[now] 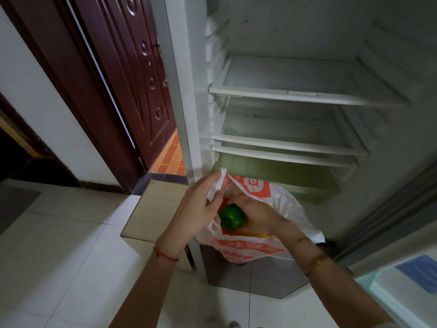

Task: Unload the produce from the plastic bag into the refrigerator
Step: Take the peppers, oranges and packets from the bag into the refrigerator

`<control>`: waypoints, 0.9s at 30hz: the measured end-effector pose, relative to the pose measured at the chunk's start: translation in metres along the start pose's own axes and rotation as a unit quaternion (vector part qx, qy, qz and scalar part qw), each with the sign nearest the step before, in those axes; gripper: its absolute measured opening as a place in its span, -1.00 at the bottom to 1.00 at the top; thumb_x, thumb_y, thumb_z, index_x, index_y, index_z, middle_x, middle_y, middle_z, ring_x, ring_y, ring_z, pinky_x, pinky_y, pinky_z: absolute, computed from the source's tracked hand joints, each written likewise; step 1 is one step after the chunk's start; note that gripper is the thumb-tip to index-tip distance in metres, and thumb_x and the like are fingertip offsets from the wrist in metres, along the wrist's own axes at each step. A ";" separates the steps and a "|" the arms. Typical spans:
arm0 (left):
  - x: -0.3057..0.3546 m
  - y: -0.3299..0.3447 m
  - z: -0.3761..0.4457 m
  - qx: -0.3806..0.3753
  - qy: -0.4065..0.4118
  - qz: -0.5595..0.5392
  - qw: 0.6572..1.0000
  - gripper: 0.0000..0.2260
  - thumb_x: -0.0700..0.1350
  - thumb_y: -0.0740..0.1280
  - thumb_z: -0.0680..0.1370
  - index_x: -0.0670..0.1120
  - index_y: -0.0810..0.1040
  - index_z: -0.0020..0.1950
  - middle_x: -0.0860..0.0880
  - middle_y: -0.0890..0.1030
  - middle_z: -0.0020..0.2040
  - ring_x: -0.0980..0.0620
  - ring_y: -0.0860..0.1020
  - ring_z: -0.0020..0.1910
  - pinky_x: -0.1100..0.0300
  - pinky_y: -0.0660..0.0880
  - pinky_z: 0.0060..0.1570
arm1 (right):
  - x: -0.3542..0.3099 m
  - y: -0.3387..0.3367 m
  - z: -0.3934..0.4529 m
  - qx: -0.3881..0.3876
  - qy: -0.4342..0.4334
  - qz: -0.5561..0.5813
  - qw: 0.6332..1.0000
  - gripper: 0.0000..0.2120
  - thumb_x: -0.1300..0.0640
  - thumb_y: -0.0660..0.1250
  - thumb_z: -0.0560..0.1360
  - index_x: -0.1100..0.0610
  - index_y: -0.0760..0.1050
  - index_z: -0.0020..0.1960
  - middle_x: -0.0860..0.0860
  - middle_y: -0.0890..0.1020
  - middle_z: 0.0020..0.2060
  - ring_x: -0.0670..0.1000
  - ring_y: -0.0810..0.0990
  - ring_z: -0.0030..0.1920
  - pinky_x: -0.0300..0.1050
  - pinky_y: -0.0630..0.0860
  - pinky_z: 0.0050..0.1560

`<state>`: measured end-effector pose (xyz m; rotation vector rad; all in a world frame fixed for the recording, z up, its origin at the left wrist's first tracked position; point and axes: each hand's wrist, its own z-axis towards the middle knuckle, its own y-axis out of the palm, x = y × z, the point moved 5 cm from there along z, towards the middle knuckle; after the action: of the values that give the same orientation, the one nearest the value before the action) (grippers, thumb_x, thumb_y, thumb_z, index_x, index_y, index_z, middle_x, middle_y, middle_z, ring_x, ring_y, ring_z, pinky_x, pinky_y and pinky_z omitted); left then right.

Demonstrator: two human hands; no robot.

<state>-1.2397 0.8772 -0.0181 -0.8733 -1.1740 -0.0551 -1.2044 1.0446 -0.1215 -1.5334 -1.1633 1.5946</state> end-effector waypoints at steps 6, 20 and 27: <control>0.006 0.000 0.012 -0.012 -0.008 -0.011 1.000 -0.56 -0.05 0.24 0.62 0.12 0.28 0.49 0.02 0.43 0.44 -0.23 0.63 0.10 -0.18 0.61 0.01 | -0.009 -0.098 -0.029 0.177 0.054 0.312 0.932 -0.48 0.17 0.53 0.39 0.07 0.38 0.27 -0.07 0.57 0.10 -0.09 0.60 0.09 -0.23 0.57 0.09; 0.014 -0.003 0.027 -0.018 -0.036 -0.039 0.998 -0.57 -0.02 0.24 0.61 0.15 0.29 0.49 0.06 0.42 0.44 -0.30 0.62 0.09 -0.19 0.59 0.05 | -0.046 -0.302 0.046 0.453 0.072 0.320 0.829 -0.43 -0.05 0.43 0.47 0.16 0.35 0.37 -0.04 0.52 0.17 -0.15 0.54 0.06 -0.44 0.49 -0.15; 0.013 -0.004 0.028 -0.015 -0.035 -0.043 0.998 -0.57 -0.06 0.25 0.62 0.12 0.30 0.49 0.04 0.42 0.44 -0.29 0.62 0.10 -0.18 0.59 0.06 | -0.035 -0.293 0.082 0.413 0.107 0.282 0.860 -0.39 -0.06 0.44 0.47 0.20 0.34 0.39 0.06 0.54 0.23 0.00 0.55 0.13 -0.30 0.53 0.00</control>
<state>-1.2576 0.8972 -0.0021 -0.8556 -1.2802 -0.1133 -1.3200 1.1201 0.1519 -1.4234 0.1729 1.8539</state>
